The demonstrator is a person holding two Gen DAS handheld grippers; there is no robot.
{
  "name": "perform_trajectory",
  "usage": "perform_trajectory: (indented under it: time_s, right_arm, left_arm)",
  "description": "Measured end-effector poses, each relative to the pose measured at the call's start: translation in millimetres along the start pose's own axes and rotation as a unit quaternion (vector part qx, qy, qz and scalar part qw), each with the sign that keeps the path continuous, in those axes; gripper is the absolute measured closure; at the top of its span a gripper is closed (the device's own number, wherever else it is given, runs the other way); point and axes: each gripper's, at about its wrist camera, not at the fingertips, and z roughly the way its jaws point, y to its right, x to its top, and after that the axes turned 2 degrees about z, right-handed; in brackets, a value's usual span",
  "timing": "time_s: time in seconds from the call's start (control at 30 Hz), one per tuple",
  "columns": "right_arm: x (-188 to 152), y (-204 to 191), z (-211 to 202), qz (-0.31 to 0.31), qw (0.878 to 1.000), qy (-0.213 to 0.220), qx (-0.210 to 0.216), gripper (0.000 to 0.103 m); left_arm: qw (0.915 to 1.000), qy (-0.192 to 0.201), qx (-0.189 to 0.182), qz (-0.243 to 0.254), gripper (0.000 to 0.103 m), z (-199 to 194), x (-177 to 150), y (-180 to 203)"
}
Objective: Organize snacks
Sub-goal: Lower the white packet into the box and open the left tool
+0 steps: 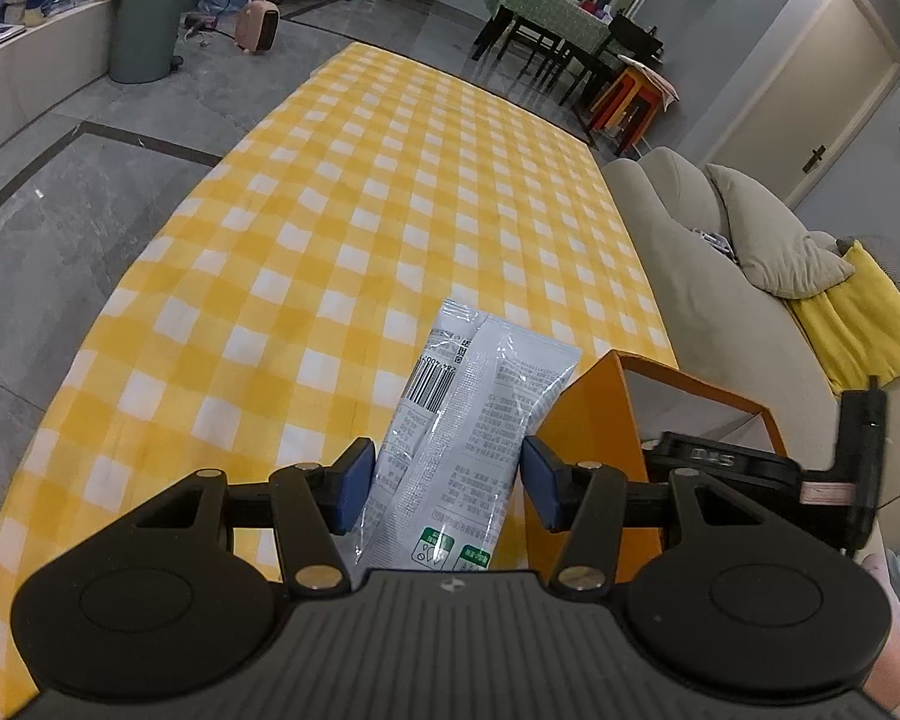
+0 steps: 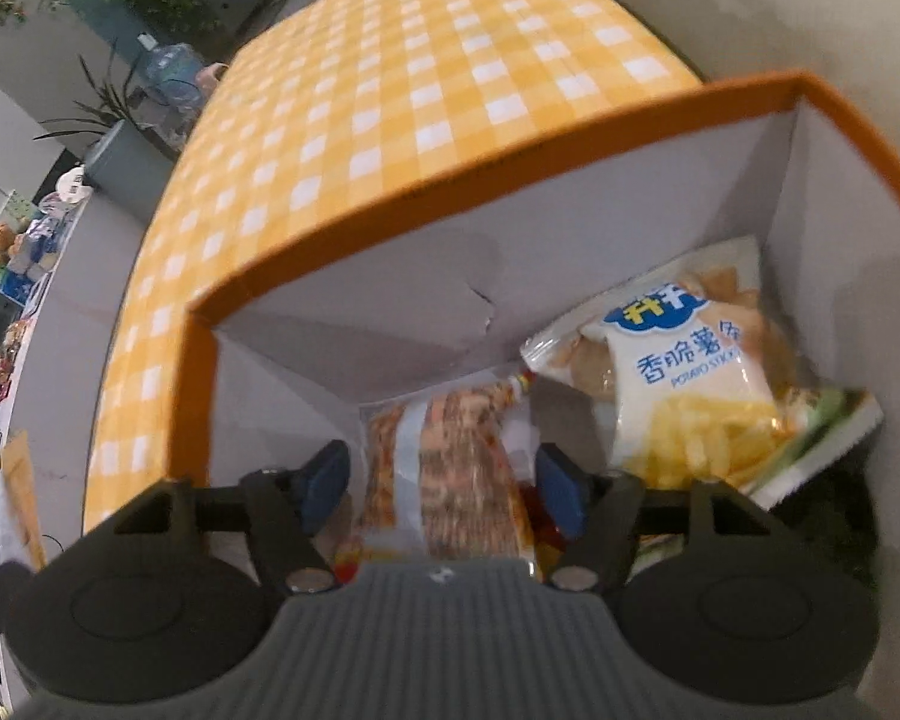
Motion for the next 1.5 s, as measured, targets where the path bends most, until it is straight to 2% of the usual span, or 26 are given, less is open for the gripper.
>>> perform_trajectory:
  time_s: [0.03, 0.1, 0.27, 0.4, 0.57, 0.7, 0.9, 1.0, 1.1, 1.2, 1.33, 1.43, 1.5]
  right_arm:
    - [-0.2, 0.6, -5.5, -0.003, 1.000, 0.000, 0.012, 0.017]
    - [-1.6, 1.0, -14.8, -0.010, 1.000, 0.000, 0.017, 0.010]
    - [-10.3, 2.6, -51.7, -0.047, 0.998, 0.018, 0.026, 0.010]
    - [-22.3, 18.4, -92.0, -0.049, 0.996, 0.063, 0.041, 0.007]
    - [-19.8, 40.1, -134.0, -0.063, 0.992, 0.107, 0.020, 0.007]
    - [-11.6, 64.8, -154.4, -0.023, 0.989, 0.130, 0.069, 0.007]
    - [-10.8, 88.5, -166.3, -0.025, 0.987, 0.134, 0.086, 0.007]
    - [-7.8, 98.4, -166.8, -0.018, 0.985, 0.139, 0.102, 0.007]
    - [-9.1, 106.8, -171.8, -0.019, 0.985, 0.150, 0.086, 0.007]
    - [-8.6, 121.7, -177.0, -0.009, 0.983, 0.157, 0.098, 0.007]
    - [-7.5, 133.1, -180.4, 0.007, 0.981, 0.160, 0.105, 0.007]
    - [-5.9, 137.7, -178.9, 0.017, 0.981, 0.154, 0.119, 0.007]
    - [-5.1, 140.3, -179.2, 0.022, 0.979, 0.152, 0.131, 0.007]
  left_arm:
    - [1.0000, 0.002, -0.001, -0.001, 0.042, -2.7, -0.4, 0.5]
    - [1.0000, 0.005, -0.003, -0.002, 0.042, -7.2, -0.6, 1.2]
    - [0.9998, 0.005, -0.017, 0.005, 0.042, -20.1, -2.7, 10.1]
    - [0.9994, 0.001, -0.029, 0.016, 0.042, -30.2, -6.4, 25.9]
    - [0.9971, -0.027, -0.060, 0.037, 0.042, -32.3, -13.6, 62.0]
    - [0.9952, -0.048, -0.065, 0.055, 0.042, -21.9, -23.5, 106.1]
    - [0.9922, -0.092, -0.057, 0.062, 0.042, 14.4, -49.1, 152.7]
    - [0.9916, -0.114, -0.043, 0.046, 0.042, 36.5, -61.9, 166.2]
    - [0.9903, -0.133, -0.034, 0.021, 0.042, 53.4, -72.2, 172.6]
    - [0.9895, -0.143, -0.019, -0.005, 0.042, 65.9, -80.3, 177.1]
    - [0.9876, -0.144, 0.026, -0.056, 0.042, 75.8, -85.4, 174.7]
    - [0.9867, -0.140, 0.052, -0.065, 0.042, 82.7, -84.1, 175.4]
    - [0.9825, -0.147, 0.083, -0.079, 0.042, 93.2, -83.3, 173.5]
